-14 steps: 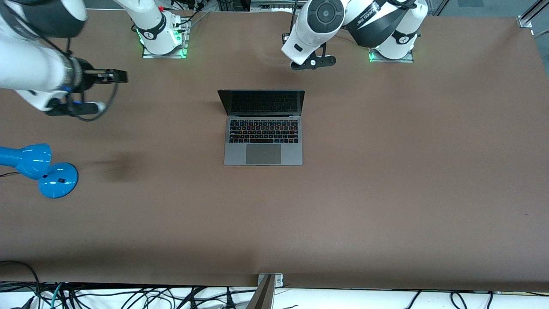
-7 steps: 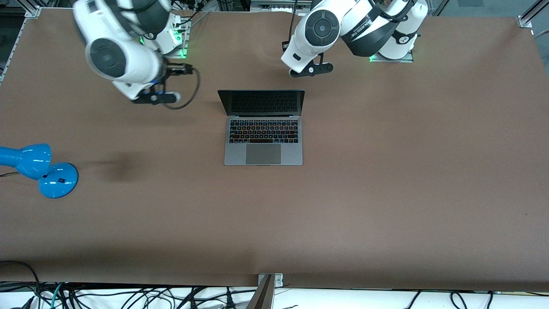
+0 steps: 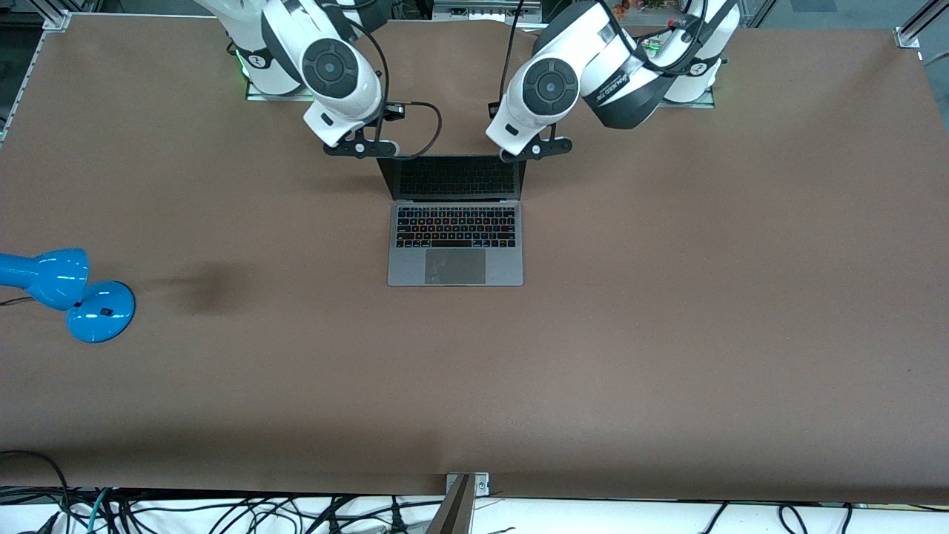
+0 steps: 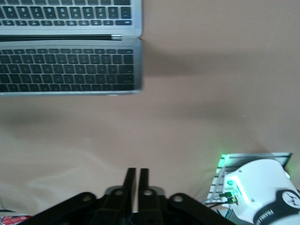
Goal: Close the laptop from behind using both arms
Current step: 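Lower both grippers behind the laptop screen's top edge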
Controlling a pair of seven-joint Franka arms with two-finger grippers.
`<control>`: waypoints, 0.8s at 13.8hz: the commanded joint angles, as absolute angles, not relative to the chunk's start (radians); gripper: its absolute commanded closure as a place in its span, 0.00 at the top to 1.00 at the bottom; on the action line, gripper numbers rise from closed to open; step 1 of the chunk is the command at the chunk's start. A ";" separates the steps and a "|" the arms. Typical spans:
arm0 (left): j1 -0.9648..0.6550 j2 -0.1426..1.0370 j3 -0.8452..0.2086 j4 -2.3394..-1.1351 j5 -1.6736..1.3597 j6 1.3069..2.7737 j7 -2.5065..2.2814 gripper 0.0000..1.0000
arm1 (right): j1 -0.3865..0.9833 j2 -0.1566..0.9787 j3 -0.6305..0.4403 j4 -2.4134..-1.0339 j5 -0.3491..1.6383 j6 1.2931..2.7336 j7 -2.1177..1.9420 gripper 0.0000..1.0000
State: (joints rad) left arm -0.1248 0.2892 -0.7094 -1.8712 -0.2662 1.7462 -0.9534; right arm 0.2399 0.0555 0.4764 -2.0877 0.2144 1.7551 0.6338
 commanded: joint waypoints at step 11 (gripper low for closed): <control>-0.120 0.491 -0.687 -1.703 -0.072 1.824 -1.002 0.00 | 0.247 0.184 0.489 -1.994 0.074 1.879 0.644 0.00</control>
